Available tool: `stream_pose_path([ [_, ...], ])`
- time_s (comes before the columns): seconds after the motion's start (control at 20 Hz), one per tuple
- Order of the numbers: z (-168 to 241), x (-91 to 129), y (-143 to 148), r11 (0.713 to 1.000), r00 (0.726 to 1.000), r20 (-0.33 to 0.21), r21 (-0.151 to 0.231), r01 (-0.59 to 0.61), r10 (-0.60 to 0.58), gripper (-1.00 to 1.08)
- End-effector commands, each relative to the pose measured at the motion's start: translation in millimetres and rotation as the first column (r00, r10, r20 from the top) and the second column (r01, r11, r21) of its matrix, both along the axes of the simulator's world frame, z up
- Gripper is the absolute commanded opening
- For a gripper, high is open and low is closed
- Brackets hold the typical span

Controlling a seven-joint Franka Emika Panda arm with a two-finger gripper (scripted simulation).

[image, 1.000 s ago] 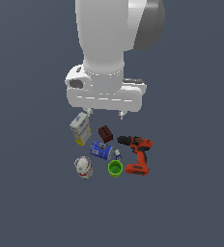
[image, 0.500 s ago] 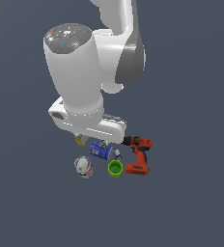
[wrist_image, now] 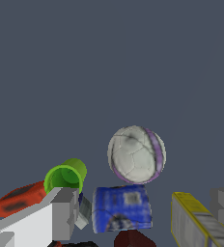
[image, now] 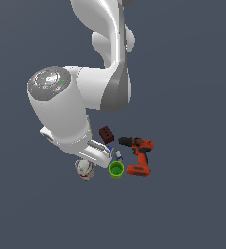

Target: Pick up a designated object from a clutter of objects.

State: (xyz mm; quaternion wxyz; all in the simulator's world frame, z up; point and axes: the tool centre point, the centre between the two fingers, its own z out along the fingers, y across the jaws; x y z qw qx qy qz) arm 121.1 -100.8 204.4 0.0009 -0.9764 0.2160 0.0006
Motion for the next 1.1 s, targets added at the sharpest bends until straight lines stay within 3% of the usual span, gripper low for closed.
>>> stream_pose_path([
  [0.0,-8,5,-5,1.0,1.0,0.001,-0.001,0.021,-0.021,1.0],
  [0.5,-18,7,-10,0.999,0.999,0.0,-0.002,0.038,-0.038,1.0],
  [1.05,-63,7,-10,0.999,0.999,0.001,-0.002,0.04,-0.04,1.0],
])
